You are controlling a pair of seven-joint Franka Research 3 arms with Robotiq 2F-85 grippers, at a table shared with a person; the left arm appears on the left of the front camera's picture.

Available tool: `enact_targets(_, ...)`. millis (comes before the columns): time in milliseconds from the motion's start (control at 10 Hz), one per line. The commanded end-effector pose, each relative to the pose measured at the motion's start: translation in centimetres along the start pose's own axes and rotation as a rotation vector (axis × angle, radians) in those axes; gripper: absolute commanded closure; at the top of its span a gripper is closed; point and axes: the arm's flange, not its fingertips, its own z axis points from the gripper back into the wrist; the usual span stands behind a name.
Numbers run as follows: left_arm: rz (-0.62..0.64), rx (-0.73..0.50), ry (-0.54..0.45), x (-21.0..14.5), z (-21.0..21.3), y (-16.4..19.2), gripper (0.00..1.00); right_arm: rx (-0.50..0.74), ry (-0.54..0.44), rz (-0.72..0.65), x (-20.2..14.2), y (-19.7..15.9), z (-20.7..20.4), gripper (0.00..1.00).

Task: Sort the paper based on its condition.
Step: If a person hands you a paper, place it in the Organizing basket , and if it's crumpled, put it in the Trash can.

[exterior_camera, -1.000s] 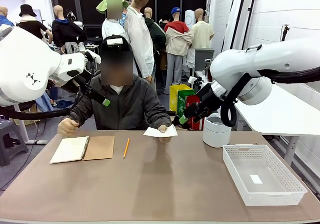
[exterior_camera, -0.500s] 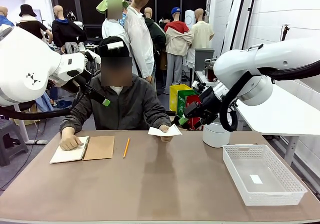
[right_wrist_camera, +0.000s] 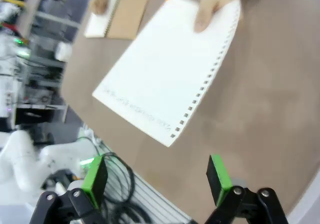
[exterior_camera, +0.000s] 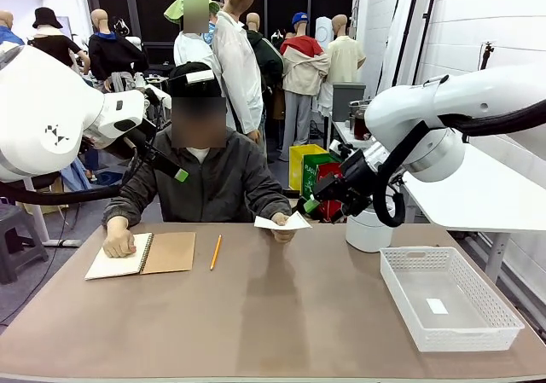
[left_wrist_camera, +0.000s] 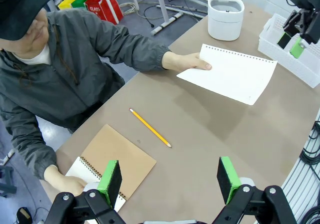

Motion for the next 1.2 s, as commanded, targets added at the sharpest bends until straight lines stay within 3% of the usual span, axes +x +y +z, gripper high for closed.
enact_targets(0, 0.015, 0.004, 0.002, -0.1, 0.0, 0.0, 0.0, 0.139, -0.02, -0.278, 1.1, -1.7, -0.9, 0.0)
enact_targets(600, 0.015, 0.004, 0.002, -0.1, 0.0, 0.0, 0.0, 0.348, 0.03, -0.688, 0.2, -6.9, -2.9, 0.0)
enact_targets(1100, 0.015, 0.004, 0.002, -0.1, 0.0, 0.0, 0.0, 0.485, 0.105, -0.833, -0.8, -11.0, -5.8, 0.0)
